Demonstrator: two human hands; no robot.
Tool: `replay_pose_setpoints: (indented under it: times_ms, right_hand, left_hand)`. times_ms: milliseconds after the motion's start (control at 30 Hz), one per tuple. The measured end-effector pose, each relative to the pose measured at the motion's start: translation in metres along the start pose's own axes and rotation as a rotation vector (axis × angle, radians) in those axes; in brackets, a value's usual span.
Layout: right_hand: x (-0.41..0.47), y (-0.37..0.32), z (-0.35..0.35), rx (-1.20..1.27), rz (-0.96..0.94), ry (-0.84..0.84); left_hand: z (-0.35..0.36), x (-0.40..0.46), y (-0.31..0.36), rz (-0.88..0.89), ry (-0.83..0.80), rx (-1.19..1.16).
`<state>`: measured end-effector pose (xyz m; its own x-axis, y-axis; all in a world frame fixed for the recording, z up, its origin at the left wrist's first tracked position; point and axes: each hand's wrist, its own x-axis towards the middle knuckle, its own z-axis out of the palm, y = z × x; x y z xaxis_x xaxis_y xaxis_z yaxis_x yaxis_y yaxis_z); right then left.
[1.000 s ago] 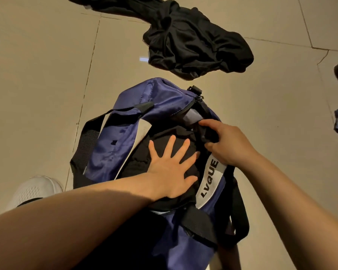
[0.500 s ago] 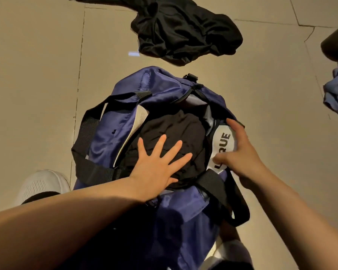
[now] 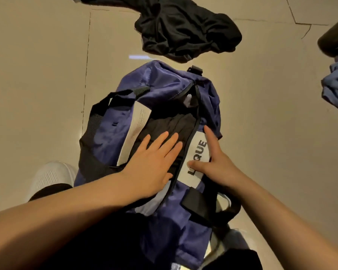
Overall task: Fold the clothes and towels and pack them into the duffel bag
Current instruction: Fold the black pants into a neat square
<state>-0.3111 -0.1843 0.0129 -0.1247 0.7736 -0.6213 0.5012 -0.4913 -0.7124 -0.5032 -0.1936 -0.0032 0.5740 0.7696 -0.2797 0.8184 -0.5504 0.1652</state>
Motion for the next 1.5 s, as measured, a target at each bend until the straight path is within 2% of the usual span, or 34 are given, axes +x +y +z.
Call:
replay_pose_setpoints:
  times_ms: [67, 167, 233, 400, 500, 567, 600, 633, 700, 733, 800, 900, 933, 1067, 1333, 1400, 1500]
  right_hand:
    - [0.004, 0.002, 0.006, -0.140, -0.008, 0.010]
    - [0.003, 0.001, 0.007, -0.192, -0.014, 0.067]
    - [-0.006, -0.005, 0.002, -0.050, -0.041, 0.142]
    - [-0.045, -0.033, -0.022, 0.308, -0.210, 0.266]
    - [-0.054, -0.040, -0.028, 0.393, -0.280, 0.186]
    - [-0.049, -0.036, -0.018, 0.328, -0.236, 0.072]
    - [-0.042, -0.030, -0.009, 0.232, -0.178, 0.020]
    - [-0.034, -0.023, 0.003, 0.089, -0.126, -0.028]
    - [-0.020, -0.009, 0.021, -0.326, -0.083, -0.079]
    - [-0.016, -0.003, 0.026, -0.533, -0.085, -0.046]
    - [-0.016, 0.003, 0.028, -0.746, -0.107, 0.071]
    - [-0.033, 0.013, 0.026, -0.834, -0.189, 0.260]
    - [-0.039, 0.017, 0.026, -0.817, -0.200, 0.267]
    - [-0.037, 0.036, 0.034, -0.576, -0.047, 0.066]
    - [0.022, 0.014, 0.048, -0.711, -0.083, 0.124]
    - [0.045, -0.007, 0.048, -0.748, -0.112, 0.108]
    - [0.089, -0.047, 0.052, -0.801, -0.196, 0.070]
  left_hand:
    - [-0.013, -0.020, -0.006, 0.061, 0.156, 0.071]
    - [-0.021, -0.035, -0.033, -0.131, 0.239, 0.024]
    - [-0.029, -0.034, -0.050, -0.257, 0.305, -0.190]
    - [-0.054, -0.040, -0.077, -0.325, 0.469, -0.581]
    - [-0.072, -0.051, -0.080, -0.404, 0.640, -1.010]
    - [-0.062, -0.052, -0.073, -0.374, 0.591, -1.224]
    - [-0.054, -0.052, -0.065, -0.327, 0.494, -1.214]
    - [-0.041, -0.054, -0.058, -0.266, 0.372, -1.079]
    - [-0.007, -0.057, -0.048, -0.140, 0.124, -0.577]
    - [0.011, -0.059, -0.045, -0.129, 0.089, -0.355]
    - [0.031, -0.062, -0.041, -0.174, 0.040, -0.172]
    - [0.045, -0.063, -0.037, -0.210, 0.095, -0.188]
    - [0.048, -0.063, -0.037, -0.200, 0.139, -0.188]
    - [0.052, -0.063, -0.037, -0.146, 0.104, -0.144]
    - [0.050, -0.044, -0.068, -0.219, 0.086, -0.135]
    - [0.046, -0.036, -0.082, -0.277, 0.116, -0.161]
    - [0.033, -0.025, -0.115, -0.421, 0.045, -0.181]
